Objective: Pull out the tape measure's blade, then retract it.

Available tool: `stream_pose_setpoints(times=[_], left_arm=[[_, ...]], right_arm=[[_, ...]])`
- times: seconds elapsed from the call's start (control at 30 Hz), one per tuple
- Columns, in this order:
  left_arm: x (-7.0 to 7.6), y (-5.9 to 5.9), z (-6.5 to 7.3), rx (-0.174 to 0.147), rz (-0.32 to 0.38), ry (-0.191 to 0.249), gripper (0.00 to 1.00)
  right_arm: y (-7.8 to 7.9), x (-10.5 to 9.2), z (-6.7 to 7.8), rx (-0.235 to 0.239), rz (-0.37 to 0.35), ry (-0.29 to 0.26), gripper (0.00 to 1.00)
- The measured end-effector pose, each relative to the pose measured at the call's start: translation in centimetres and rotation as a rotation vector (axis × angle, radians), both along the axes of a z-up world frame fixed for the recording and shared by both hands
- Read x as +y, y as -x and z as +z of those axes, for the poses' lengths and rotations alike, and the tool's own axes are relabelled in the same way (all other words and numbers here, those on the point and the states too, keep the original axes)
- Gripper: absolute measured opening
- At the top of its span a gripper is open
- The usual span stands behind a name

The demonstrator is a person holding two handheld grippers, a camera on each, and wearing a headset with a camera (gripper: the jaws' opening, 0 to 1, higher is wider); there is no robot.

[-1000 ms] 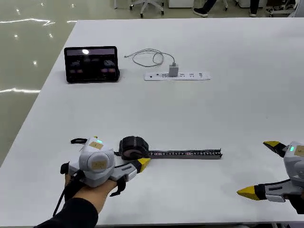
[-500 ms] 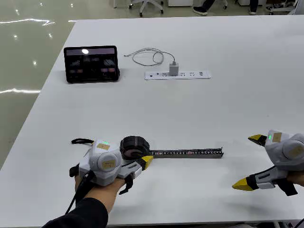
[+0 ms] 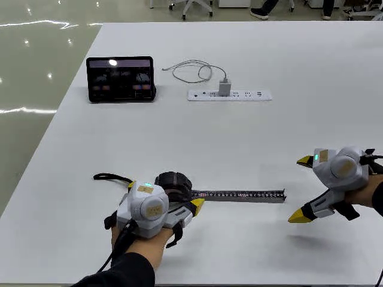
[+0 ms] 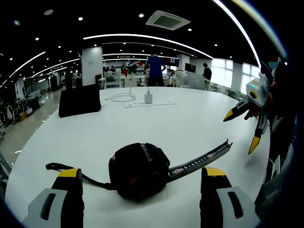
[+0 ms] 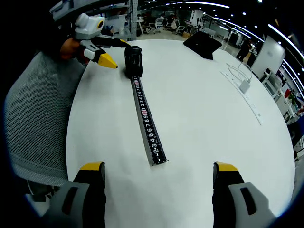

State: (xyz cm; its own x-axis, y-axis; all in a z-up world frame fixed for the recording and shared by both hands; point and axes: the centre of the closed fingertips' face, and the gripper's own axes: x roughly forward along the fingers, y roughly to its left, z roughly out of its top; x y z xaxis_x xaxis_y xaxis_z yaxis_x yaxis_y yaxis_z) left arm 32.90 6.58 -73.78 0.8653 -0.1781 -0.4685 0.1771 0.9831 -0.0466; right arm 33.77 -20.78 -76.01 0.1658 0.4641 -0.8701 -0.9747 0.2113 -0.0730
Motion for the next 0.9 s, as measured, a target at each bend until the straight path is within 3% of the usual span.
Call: stream_pose_setpoints(times=[0.07, 0.13, 0.2, 0.3, 0.6, 0.9], left_arm=[[-0.1, 0.1, -0.3, 0.016, 0.025, 0.031, 1.0], [-0.3, 0.2, -0.2, 0.008, 0.027, 0.032, 1.0], [-1.1, 0.3, 0.3, -0.005, 0.012, 0.046, 1.0], [-1.8, 0.2, 0.7, -0.031, -0.02, 0.032, 1.0], [-0.1, 0.2, 0.6, -0.023, 0.014, 0.026, 1.0], [0.3, 0.1, 0.3, -0.018, 0.027, 0.022, 1.0]], right_arm=[[-0.3, 0.5, -0.1, -0.023, 0.057, -0.001, 0.85], [-0.4, 0.6, -0.5, 0.006, 0.053, 0.003, 0.81], [-0.6, 0.7, -0.5, 0.008, 0.067, 0.007, 0.77], [-0.8, 1.0, -0.6, 0.019, 0.086, 0.007, 0.7], [-0.5, 1.1, -1.5, 0.038, 0.133, 0.041, 0.53], [-0.8, 1.2, -2.3, 0.048, 0.172, 0.056, 0.35]])
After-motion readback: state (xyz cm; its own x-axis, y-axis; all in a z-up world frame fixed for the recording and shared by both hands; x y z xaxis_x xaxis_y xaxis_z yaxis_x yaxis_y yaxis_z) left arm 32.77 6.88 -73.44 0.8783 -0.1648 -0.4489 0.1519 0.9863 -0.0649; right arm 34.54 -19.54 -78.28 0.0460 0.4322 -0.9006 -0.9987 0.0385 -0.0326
